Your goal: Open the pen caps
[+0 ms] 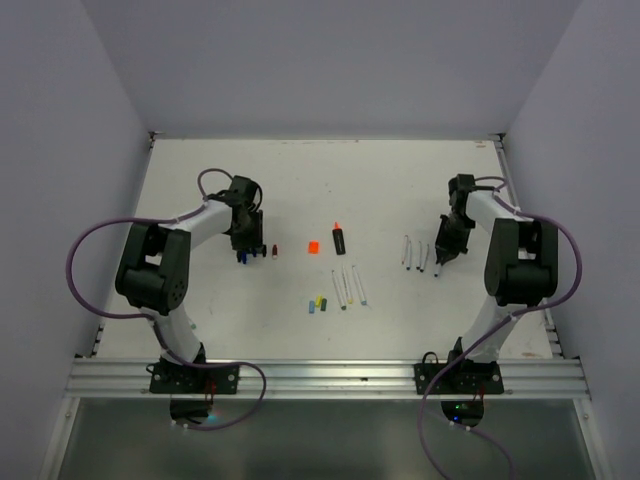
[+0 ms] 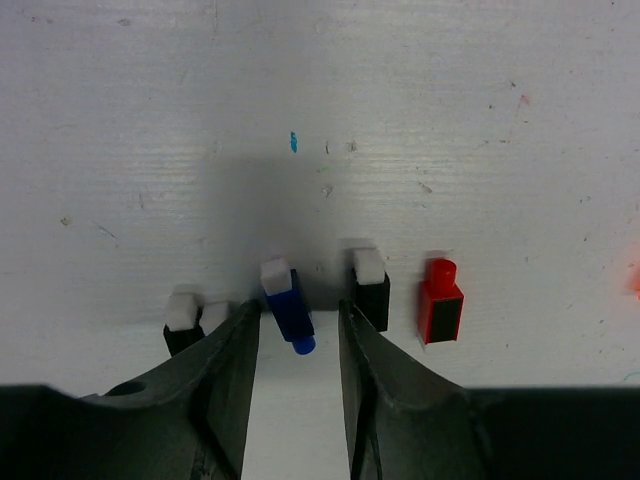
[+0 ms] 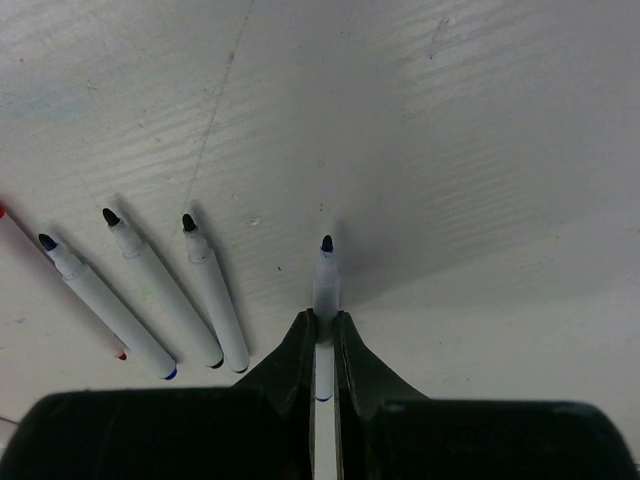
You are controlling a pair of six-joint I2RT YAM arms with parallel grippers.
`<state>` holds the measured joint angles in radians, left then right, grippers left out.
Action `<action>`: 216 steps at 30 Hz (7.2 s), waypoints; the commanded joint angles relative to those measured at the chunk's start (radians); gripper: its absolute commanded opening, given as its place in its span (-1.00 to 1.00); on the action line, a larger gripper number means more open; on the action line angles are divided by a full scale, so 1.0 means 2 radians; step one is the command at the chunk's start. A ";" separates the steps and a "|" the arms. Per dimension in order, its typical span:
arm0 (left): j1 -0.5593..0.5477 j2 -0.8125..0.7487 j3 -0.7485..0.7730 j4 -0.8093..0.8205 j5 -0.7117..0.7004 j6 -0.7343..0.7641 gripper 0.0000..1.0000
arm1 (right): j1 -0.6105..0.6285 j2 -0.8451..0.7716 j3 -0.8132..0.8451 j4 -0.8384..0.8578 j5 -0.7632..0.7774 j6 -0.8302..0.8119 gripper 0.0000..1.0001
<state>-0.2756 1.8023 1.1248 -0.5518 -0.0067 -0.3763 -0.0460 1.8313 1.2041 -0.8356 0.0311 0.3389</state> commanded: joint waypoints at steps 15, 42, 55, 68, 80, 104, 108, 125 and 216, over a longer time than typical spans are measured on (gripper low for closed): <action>0.001 -0.096 0.040 -0.047 -0.045 -0.038 0.45 | 0.000 -0.017 0.009 -0.009 -0.005 0.003 -0.15; 0.240 -0.234 -0.130 -0.187 -0.226 -0.238 1.00 | 0.158 0.018 0.209 -0.150 -0.024 0.002 -0.10; 0.295 -0.192 -0.189 -0.100 -0.146 -0.207 0.79 | 0.160 0.026 0.215 -0.141 -0.047 -0.001 -0.10; 0.294 -0.150 -0.188 -0.052 -0.157 -0.184 0.65 | 0.163 -0.008 0.178 -0.111 -0.056 0.008 -0.10; 0.294 -0.113 -0.157 -0.023 -0.128 -0.148 0.49 | 0.215 -0.040 0.144 -0.085 -0.061 0.012 -0.10; 0.225 -0.088 -0.075 -0.047 -0.093 -0.143 0.38 | 0.225 -0.103 0.029 0.013 -0.141 0.028 -0.09; 0.225 -0.100 -0.083 -0.059 -0.099 -0.145 0.33 | 0.225 -0.101 0.018 0.023 -0.152 0.030 -0.09; 0.220 -0.140 -0.144 -0.043 -0.128 -0.096 -0.03 | 0.225 -0.093 0.025 0.021 -0.157 0.015 -0.09; -0.033 -0.318 -0.114 0.277 0.294 -0.330 -1.00 | 0.373 -0.103 0.091 0.264 -0.335 0.182 -1.00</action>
<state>-0.3347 1.1908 0.8944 -0.0463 0.5434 -1.0145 0.6956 1.6573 1.3933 -0.3668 -0.6331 0.6903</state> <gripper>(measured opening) 0.162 0.076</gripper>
